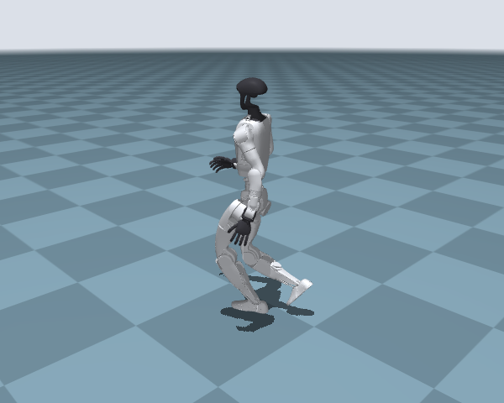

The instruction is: Run

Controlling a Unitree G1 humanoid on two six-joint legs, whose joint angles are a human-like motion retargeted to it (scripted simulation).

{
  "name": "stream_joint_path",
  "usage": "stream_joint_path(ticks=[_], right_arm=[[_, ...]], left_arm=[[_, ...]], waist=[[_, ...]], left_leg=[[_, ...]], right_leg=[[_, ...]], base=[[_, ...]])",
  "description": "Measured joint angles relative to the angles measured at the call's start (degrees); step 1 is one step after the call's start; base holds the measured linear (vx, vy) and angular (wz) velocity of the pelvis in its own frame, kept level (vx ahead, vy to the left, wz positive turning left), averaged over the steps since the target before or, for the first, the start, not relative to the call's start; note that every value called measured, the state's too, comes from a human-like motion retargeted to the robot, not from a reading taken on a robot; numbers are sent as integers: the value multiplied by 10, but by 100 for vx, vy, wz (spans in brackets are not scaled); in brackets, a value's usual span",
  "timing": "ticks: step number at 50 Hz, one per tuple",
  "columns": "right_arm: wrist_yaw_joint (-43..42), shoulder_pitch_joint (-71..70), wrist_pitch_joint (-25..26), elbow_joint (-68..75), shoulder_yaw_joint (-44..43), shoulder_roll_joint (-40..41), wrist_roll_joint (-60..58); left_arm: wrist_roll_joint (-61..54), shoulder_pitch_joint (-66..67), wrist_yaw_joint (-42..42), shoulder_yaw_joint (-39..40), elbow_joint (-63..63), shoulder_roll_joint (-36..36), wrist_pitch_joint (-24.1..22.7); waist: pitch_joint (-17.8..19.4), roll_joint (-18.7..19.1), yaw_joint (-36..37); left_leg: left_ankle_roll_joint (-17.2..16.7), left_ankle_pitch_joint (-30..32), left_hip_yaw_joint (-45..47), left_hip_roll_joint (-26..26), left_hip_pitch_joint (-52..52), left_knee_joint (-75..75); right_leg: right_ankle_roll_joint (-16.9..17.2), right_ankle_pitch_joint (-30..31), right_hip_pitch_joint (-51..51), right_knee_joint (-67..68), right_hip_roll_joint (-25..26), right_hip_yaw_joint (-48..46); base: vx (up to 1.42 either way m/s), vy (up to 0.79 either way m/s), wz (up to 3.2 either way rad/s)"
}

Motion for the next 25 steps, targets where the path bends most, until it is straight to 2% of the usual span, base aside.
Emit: stream_joint_path(ticks=[2, 5, 8, 10, 13, 15, 18, 20, 22, 25], right_arm=[[-5, 4, 15, 16, 1, 8, -10], [-12, 8, 40, 65, 6, 27, -18], [-13, 9, 47, 144, 7, 40, -6], [-13, 29, 45, 180, 7, 39, -1], [-15, 73, 38, 205, 5, 34, 1], [-22, 107, 29, 205, -2, 29, 5], [-41, 147, 18, 177, -19, 24, 9], [-57, 156, 12, 155, -24, 17, 6], [-74, 139, 14, 128, -25, 5, -6], [-94, 78, 26, 96, -16, -16, -40]], left_arm=[[-7, -9, 11, 8, 3, 8, 3], [-16, -51, 37, 14, -1, 21, 7], [-25, -120, 66, 12, -36, 20, 7], [-22, -143, 75, 3, -85, 17, -2], [1, -158, 68, -28, -177, 23, -31], [15, -162, 57, -52, -240, 32, -53], [24, -165, 45, -76, -323, 51, -76], [24, -162, 41, -82, -358, 58, -83], [18, -156, 42, -81, -375, 63, -76], [19, -139, 57, -70, -353, 61, -51]], waist=[[19, -4, -2], [48, -1, -9], [59, 14, -22], [57, 41, -33], [35, 71, -60], [19, 94, -68], [9, 128, -62], [11, 136, -52], [25, 141, -35], [56, 135, -5]], left_leg=[[35, -67, -2, -12, 14, 51], [42, -149, -7, -1, 43, 97], [42, -143, -16, -14, 110, 25], [15, -109, -29, -6, 172, -38], [-59, 13, -46, 22, 232, -107], [-105, 102, -54, 54, 236, -90], [-131, 174, -61, 122, 200, 50], [-119, 184, -54, 164, 178, 169], [-92, 160, -55, 214, 141, 308], [-25, 69, -59, 281, 62, 482]], right_leg=[[-13, -5, -21, 100, -26, -1], [-62, -58, -83, 212, -47, -3], [-93, -120, -166, 213, -41, 4], [-101, -147, -192, 153, -12, -9], [-91, -146, -205, 5, 38, -22], [-77, -130, -200, -101, 82, -26], [-77, -113, -183, -193, 146, -34], [-100, -136, -175, -176, 171, -37], [-140, -190, -160, -140, 195, -40], [-182, -272, -130, -100, 215, -38]], base=[[-1, 4, -20], [-1, -1, -34], [4, 9, -14], [12, 5, 17], [11, -8, 60], [5, -11, 62], [-4, -8, 40], [-8, -6, 25], [-7, -7, 17], [-5, -7, 17]])
